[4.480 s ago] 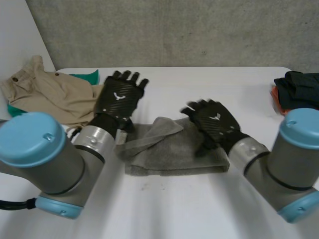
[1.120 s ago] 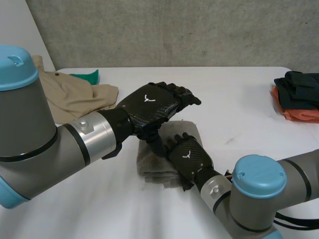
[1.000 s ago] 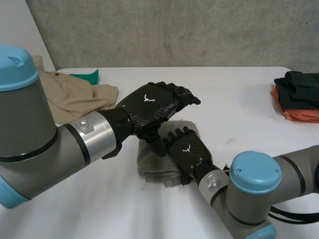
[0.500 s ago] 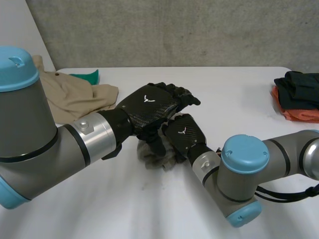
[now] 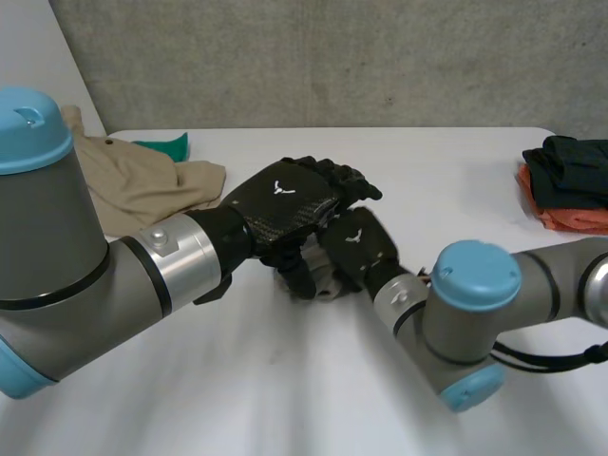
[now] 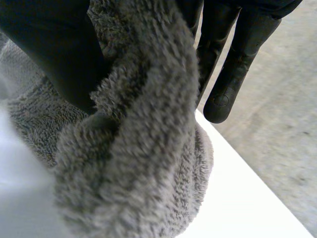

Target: Fold the laundry.

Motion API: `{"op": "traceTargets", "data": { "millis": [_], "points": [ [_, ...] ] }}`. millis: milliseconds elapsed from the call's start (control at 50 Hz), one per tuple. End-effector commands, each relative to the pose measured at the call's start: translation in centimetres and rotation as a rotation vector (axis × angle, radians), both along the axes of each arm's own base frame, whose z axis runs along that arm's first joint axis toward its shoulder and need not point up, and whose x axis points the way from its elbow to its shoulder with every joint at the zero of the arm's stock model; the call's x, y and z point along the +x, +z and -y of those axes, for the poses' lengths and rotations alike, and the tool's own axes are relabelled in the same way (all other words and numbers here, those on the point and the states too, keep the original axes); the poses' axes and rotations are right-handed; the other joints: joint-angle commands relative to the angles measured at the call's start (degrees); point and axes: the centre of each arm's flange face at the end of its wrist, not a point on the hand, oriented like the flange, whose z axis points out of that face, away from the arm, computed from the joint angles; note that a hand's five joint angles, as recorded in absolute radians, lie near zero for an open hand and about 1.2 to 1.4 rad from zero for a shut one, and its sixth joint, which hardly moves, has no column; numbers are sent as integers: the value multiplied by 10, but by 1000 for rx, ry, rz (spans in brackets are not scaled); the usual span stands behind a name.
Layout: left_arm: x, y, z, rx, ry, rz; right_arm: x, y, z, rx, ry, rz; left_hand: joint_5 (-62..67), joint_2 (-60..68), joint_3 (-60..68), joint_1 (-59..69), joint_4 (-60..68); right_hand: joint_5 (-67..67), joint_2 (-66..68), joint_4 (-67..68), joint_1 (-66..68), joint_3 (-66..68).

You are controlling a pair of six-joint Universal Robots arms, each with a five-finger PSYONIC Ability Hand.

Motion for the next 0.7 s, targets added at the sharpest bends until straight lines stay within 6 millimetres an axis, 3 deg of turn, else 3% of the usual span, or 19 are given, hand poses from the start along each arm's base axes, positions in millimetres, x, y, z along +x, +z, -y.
{"op": "traceTargets", "data": {
  "millis": [20,120,260,320,340,460,560,580,700],
  "points": [
    [4,5,3,-14,14,-8,-19,27,52,-93,-50,34,-7,4,0,7,3,177,138,120,287,146],
    [7,11,6,-28,27,-17,-33,52,89,-191,-41,61,-7,4,0,7,3,177,138,120,287,146],
    [13,20,9,-50,47,-32,-48,110,139,-407,10,127,-7,4,0,7,3,177,138,120,287,146],
    [14,21,11,-52,55,-35,-69,139,169,-514,-39,162,-5,6,2,9,5,177,138,120,287,146],
    [15,21,12,-52,56,-35,-84,152,185,-550,-61,179,-7,4,0,7,3,177,138,120,287,146],
    [15,21,13,-55,61,-37,-145,178,229,-598,-139,259,-7,4,0,7,3,177,138,120,287,146],
    [16,21,14,-54,63,-36,-201,182,260,-659,-181,272,-7,4,0,7,3,177,138,120,287,146],
    [16,21,14,-54,63,-36,-220,176,268,-672,-196,257,-7,4,0,7,3,177,138,120,287,146],
    [15,19,14,-49,63,-33,-283,142,289,-686,-217,208,-7,4,0,7,3,177,138,120,287,146]
  ]
}}
